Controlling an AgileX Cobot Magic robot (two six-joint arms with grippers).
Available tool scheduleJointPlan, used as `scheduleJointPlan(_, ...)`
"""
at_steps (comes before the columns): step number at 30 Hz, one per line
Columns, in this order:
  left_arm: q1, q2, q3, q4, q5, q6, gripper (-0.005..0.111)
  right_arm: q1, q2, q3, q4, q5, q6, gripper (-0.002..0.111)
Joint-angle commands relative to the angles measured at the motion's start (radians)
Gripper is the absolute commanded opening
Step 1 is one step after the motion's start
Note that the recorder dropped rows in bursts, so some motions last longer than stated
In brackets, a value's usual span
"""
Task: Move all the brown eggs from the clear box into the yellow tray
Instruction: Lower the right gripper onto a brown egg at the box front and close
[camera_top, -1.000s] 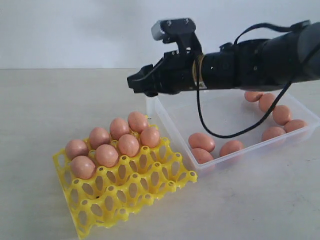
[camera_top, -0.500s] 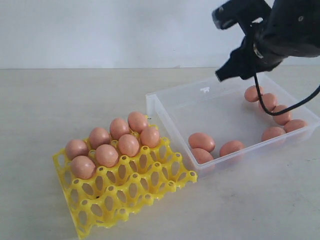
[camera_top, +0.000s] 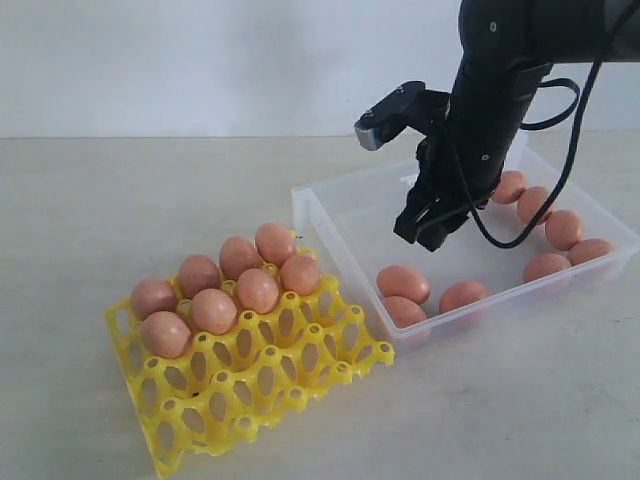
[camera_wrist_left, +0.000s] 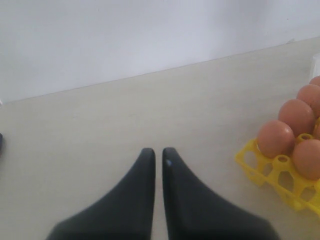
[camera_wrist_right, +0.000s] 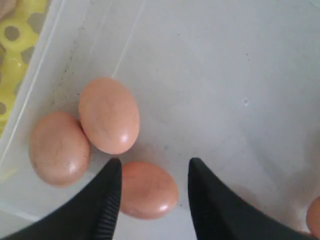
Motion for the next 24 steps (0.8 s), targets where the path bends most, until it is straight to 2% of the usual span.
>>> scheduleJointPlan(1, -0.008, -0.003, 0.003, -0.002, 0.0, -0.003, 0.004, -0.006, 0.025, -0.009, 0.014, 0.002, -0.105, 0.049)
scheduleJointPlan(4, -0.008, -0.003, 0.003, -0.002, 0.0, -0.003, 0.004, -0.006, 0.049, -0.009, 0.031, 0.02, -0.128, 0.056)
scheduleJointPlan(12, -0.008, -0.003, 0.003, -0.002, 0.0, -0.003, 0.004, -0.006, 0.072, -0.009, 0.172, -0.15, -0.176, 0.056)
scheduleJointPlan(17, -0.008, -0.003, 0.003, -0.002, 0.0, -0.003, 0.004, -0.006, 0.14, -0.009, 0.245, -0.136, -0.179, 0.055)
scheduleJointPlan(24, -0.008, -0.003, 0.003, -0.002, 0.0, -0.003, 0.004, -0.006, 0.224, -0.009, 0.237, -0.162, -0.183, 0.055)
